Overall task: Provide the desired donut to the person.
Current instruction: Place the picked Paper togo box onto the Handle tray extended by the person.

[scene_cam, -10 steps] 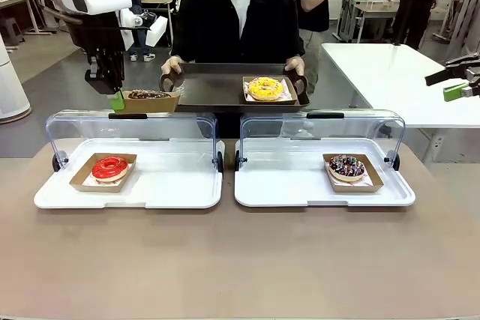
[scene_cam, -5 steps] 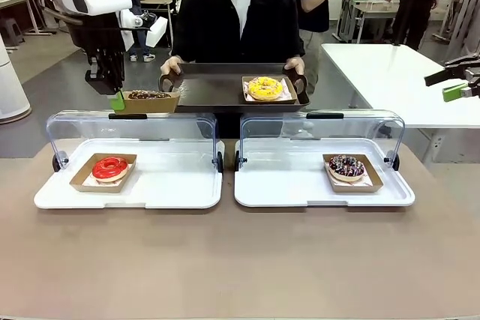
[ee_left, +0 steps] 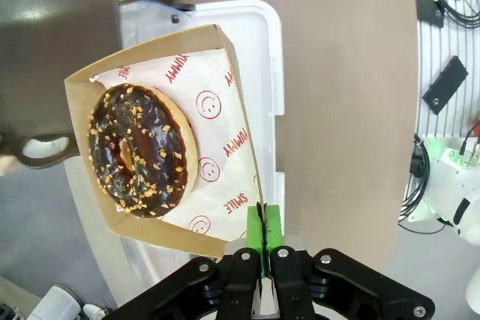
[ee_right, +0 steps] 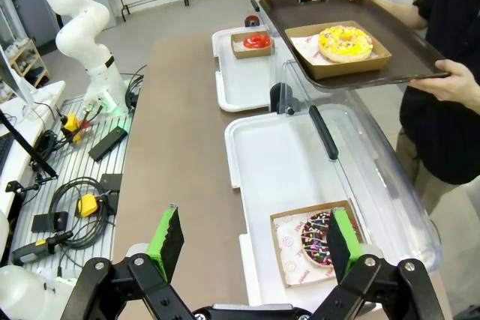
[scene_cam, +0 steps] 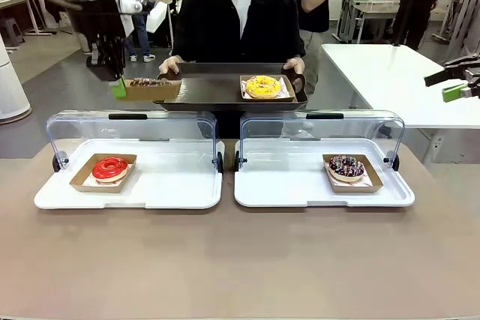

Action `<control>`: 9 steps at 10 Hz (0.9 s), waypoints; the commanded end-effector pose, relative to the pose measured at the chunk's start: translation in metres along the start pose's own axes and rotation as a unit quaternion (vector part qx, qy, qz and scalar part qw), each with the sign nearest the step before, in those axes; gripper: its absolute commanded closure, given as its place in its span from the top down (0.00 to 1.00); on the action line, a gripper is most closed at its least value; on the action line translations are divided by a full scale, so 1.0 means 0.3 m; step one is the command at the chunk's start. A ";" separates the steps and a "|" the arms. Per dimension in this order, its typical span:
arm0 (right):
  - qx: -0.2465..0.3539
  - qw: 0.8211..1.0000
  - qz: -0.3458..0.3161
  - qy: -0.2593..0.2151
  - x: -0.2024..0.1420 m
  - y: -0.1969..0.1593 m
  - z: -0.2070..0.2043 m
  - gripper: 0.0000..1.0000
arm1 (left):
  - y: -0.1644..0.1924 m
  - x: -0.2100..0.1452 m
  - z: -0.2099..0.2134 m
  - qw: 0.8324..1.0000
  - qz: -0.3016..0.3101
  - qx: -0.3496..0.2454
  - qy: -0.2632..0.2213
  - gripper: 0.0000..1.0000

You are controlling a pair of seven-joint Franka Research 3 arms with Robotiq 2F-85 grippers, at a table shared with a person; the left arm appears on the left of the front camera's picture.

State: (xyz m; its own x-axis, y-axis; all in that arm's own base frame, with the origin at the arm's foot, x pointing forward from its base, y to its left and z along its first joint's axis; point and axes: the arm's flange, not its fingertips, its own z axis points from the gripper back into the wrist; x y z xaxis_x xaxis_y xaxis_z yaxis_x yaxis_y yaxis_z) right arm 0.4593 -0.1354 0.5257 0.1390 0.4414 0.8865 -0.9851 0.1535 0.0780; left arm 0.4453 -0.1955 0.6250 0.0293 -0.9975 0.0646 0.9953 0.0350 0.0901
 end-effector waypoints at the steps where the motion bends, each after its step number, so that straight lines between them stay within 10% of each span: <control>1: 0.001 1.000 0.000 -0.001 0.000 0.001 -0.004 1.00 | 0.114 0.045 0.057 1.000 -0.018 0.001 0.002 0.01; 9: 0.001 1.000 0.000 -0.001 0.000 0.001 -0.004 1.00 | 0.543 0.233 -0.030 0.998 -0.059 0.022 -0.001 0.01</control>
State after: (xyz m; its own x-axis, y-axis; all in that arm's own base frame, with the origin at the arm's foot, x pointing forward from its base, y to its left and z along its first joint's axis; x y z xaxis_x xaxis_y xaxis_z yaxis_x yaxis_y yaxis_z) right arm 0.4593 -0.1354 0.5260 0.1384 0.4415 0.8865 -0.9851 0.1535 0.0774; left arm 0.5899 -0.2571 0.6250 -0.0693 -0.9966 0.0438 0.9834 -0.0609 0.1708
